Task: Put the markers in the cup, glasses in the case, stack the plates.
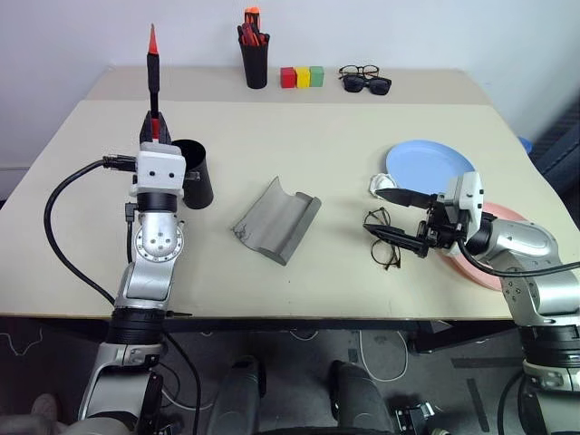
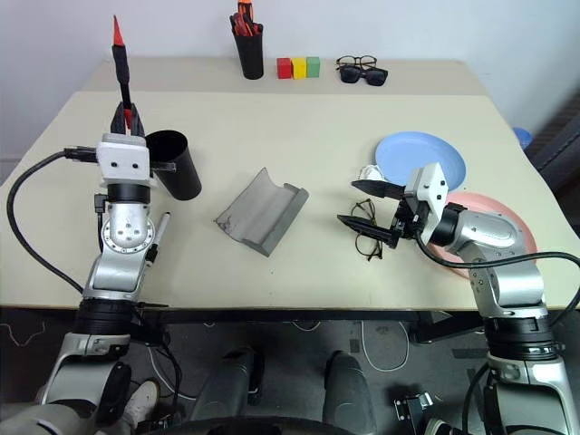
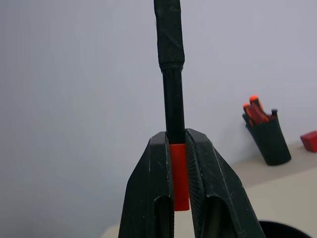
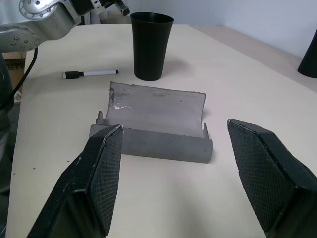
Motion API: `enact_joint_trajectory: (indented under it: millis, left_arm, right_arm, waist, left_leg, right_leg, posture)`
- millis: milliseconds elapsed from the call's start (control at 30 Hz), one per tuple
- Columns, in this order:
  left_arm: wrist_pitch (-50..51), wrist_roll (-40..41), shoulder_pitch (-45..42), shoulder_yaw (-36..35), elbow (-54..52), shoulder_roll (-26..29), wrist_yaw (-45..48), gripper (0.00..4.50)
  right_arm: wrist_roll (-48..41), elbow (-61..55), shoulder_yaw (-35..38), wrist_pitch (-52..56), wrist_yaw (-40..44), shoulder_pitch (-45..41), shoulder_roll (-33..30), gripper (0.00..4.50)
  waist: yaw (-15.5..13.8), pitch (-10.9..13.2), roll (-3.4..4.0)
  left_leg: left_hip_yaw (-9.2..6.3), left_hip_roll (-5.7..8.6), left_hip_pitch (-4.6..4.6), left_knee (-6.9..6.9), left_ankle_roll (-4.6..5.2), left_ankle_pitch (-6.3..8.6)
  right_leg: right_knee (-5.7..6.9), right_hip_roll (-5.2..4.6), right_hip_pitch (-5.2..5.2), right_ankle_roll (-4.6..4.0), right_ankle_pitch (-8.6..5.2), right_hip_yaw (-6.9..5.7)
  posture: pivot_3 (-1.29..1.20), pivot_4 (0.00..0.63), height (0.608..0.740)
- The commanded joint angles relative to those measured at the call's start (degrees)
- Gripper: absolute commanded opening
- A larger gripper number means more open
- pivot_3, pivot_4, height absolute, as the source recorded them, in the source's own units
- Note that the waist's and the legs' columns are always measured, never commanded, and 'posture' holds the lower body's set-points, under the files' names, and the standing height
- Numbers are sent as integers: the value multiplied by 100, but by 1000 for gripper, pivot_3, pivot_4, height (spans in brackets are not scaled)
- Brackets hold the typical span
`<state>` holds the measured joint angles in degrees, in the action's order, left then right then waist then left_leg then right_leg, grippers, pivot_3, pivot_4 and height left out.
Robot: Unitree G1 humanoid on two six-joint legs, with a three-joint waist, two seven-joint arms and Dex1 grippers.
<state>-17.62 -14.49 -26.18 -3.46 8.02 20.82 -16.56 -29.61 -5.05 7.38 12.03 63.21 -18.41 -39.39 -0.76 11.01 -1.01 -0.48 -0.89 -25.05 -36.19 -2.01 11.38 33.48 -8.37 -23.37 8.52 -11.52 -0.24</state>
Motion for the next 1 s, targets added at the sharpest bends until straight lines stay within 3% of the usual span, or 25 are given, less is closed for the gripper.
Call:
enact_joint_trajectory:
  millis: [33, 400, 1000]
  left_arm:
    - [-625, -300, -199, -27, 366, 103, -237, 46]
    - [-1655, -428, -1101, 145, 2488, -73, -546, 46]
    - [-1350, -84, -596, 25, 1676, -317, -13, 46]
  right_arm:
    - [-28, -21, 172, -123, -15, 18, -14, 3421]
    - [-39, -84, 177, -131, -98, 36, -29, 3421]
    - [-523, -107, 398, -200, -5, -112, 218, 3421]
  waist:
    - [0, 0, 0]
    - [-1, 0, 0]
    - [-1, 0, 0]
  left_leg:
    - [0, 0, 0, 0, -1, 0]
    - [1, 0, 0, 1, -2, -2]
    - [1, -2, 1, -2, -3, -2]
  right_leg:
    - [0, 0, 0, -1, 0, 0]
    - [-3, 0, 0, 14, 11, 0]
    - [0, 1, 1, 14, 13, 0]
  posture:
    - [0, 150, 740]
    - [0, 150, 740]
    - [0, 150, 740]
